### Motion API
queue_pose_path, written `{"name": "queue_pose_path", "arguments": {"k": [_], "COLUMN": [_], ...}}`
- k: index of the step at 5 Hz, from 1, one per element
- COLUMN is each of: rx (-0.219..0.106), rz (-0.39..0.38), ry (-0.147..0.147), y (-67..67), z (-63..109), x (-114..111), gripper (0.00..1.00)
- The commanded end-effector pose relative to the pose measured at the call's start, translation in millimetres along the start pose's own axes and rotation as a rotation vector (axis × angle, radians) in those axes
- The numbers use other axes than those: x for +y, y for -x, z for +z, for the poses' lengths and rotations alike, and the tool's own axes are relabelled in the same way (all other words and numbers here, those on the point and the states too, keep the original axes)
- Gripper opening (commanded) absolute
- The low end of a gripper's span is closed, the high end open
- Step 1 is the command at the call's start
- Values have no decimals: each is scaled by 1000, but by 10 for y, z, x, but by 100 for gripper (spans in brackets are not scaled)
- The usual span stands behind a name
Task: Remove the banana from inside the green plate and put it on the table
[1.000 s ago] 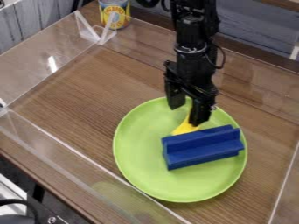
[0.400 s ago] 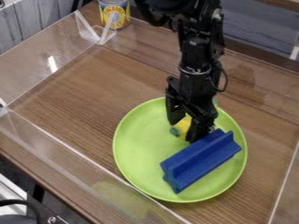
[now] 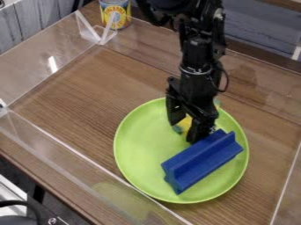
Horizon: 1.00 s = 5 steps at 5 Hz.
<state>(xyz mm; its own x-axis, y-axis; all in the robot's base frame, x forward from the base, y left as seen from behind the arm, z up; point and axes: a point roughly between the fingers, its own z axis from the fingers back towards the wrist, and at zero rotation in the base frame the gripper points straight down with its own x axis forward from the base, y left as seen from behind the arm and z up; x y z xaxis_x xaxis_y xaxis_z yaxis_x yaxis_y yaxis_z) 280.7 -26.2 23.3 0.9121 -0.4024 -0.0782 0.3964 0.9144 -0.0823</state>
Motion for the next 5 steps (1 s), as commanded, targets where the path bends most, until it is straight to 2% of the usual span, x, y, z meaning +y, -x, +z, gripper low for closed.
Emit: {"name": "queue_pose_path", "arguments": {"k": [1, 5], "rx": [-35, -50], "rz": [10, 11], "ry": [-18, -39], "y": [-34, -46], "z": [139, 258], "x": [65, 120], "gripper": [100, 100]}}
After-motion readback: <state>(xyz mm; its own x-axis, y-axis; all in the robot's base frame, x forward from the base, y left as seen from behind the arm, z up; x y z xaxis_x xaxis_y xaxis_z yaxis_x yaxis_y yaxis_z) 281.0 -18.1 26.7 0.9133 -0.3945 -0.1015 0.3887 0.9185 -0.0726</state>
